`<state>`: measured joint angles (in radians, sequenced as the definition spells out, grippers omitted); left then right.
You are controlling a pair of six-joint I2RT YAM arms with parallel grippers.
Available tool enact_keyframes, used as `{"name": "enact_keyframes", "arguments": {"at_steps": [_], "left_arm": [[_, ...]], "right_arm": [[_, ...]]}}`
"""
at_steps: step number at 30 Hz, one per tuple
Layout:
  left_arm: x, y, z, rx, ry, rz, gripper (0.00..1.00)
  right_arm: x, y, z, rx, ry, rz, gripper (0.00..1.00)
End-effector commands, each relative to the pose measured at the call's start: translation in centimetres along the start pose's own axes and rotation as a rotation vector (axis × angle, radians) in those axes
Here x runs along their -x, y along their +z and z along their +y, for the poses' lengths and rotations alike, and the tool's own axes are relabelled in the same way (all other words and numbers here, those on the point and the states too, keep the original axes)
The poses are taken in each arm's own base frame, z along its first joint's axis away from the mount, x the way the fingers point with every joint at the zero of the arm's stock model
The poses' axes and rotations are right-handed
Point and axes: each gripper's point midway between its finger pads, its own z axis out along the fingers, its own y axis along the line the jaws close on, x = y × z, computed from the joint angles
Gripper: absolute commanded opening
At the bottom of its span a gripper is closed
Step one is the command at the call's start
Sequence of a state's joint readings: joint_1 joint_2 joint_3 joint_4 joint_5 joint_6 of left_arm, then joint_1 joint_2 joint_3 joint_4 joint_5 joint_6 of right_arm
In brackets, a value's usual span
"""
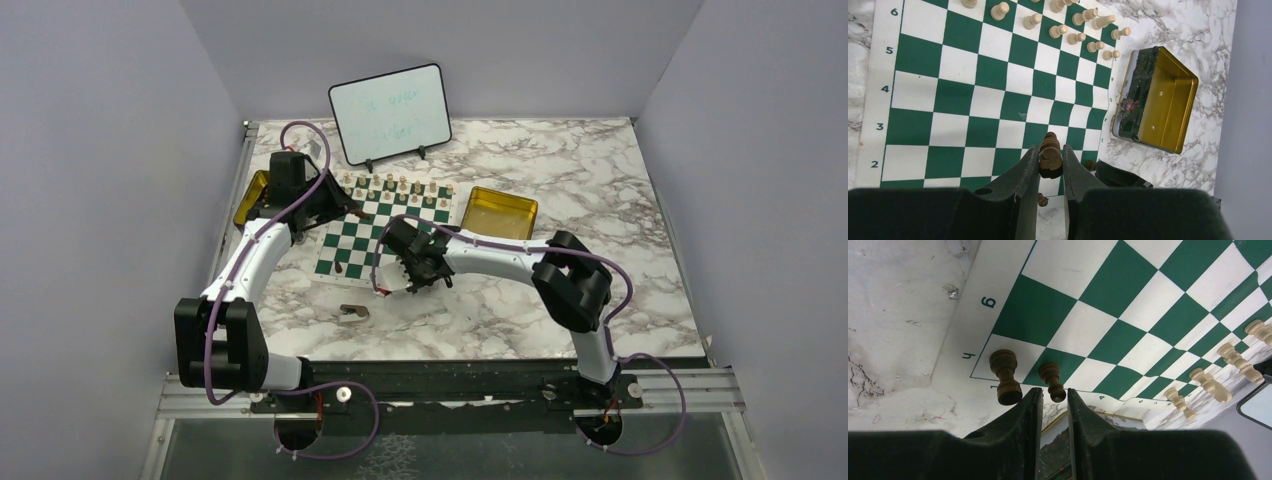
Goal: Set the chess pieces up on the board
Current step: Place the chess piece on the chessboard.
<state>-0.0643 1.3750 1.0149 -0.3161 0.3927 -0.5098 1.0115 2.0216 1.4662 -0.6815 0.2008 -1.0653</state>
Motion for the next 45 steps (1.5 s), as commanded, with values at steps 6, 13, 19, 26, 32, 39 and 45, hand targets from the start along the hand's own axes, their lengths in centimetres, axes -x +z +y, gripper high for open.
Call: {"name": "enact_keyframes", "arguments": {"at_steps": [6, 13, 19, 26, 32, 39, 45], "left_arm": [[0.2, -0.2, -0.1, -0.021, 0.019, -0.013, 0.16], [0.1, -0.2, -0.2, -0.029, 0.024, -0.008, 0.16], [-0.2, -0.1, -1.5, -0.099, 0.024, 0.015, 0.16], [-0.9, -1.6, -5.7, -0.288, -0.040, 0.058, 0.16], [-0.6, -4.2, -9.7, -0.480, -0.132, 0.072, 0.15], [-0.2, -7.6, -13.5, -0.680, -0.209, 0.094, 0.15], [-0.3, -8.5, -14.3, -0.731, -0.245, 0.133, 0.15]], "right_arm": [[-0.8, -4.1, -1.0, -0.004, -0.010, -0.061, 0.31], [0.2, -7.1, -1.4, -0.048, 0.140, -0.252, 0.32], [3.0, -12.4, -4.8, -0.240, 0.390, -0.574, 0.33], [4.2, -19.6, -10.2, -0.453, 0.907, -0.941, 0.39], [3.6, -23.0, -12.0, -0.417, 1.387, -1.268, 0.45], [1.7, -23.6, -11.6, -0.170, 1.821, -1.606, 0.53], [0.9, -25.2, -11.6, 0.005, 1.854, -1.824, 0.54]]}}
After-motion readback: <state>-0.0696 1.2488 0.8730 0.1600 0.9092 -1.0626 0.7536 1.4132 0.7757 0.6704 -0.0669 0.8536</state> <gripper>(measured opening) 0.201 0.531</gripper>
